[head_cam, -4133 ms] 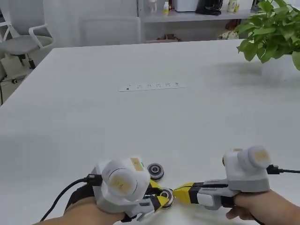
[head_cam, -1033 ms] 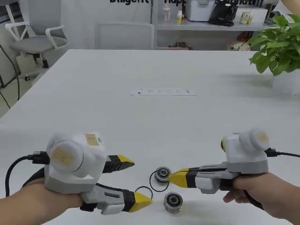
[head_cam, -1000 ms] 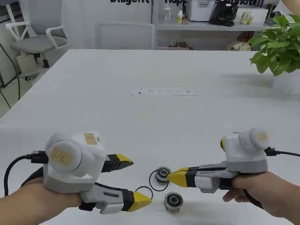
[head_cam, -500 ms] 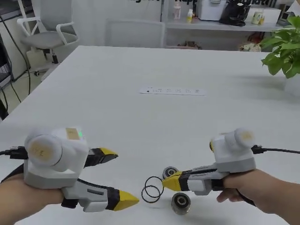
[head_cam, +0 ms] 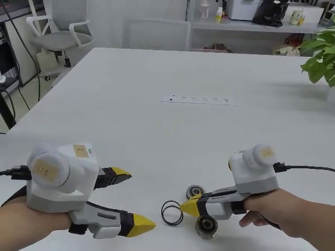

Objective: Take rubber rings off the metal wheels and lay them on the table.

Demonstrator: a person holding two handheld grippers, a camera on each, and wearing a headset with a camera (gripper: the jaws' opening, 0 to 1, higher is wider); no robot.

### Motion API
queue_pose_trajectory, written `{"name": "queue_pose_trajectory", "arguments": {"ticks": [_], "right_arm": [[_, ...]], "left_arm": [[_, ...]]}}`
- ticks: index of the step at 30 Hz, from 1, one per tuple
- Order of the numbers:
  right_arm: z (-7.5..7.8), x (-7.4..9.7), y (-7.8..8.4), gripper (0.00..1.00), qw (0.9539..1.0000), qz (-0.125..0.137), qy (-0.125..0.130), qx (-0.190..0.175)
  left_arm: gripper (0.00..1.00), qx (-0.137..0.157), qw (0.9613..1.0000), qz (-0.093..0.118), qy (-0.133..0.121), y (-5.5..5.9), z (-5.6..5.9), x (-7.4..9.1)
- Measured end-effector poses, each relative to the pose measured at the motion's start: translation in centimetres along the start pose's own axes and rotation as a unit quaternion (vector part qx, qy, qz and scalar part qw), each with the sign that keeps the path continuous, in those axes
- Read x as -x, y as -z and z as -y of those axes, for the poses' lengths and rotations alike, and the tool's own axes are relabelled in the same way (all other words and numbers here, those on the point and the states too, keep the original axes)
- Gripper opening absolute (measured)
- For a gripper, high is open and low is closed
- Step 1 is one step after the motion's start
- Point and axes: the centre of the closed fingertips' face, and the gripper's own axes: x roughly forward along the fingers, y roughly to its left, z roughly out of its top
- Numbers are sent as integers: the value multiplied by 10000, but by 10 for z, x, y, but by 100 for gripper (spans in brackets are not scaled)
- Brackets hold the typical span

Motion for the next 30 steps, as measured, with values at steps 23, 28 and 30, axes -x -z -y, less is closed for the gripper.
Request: {"name": "queue_pose_trajectory", "arguments": {"ticks": [23, 28, 30], "right_arm": [[15, 4, 2, 5, 9993, 54, 359, 72], [13, 11, -6, 8, 9992, 214, 338, 58], [12, 15, -11, 8, 9989, 333, 322, 38]], "left_arm": [[69, 46, 9999, -93, -3, 5, -1, -2], [69, 94, 9999, -81, -6, 4, -2, -3], [69, 72, 9999, -100, 0, 4, -3, -4]]}}
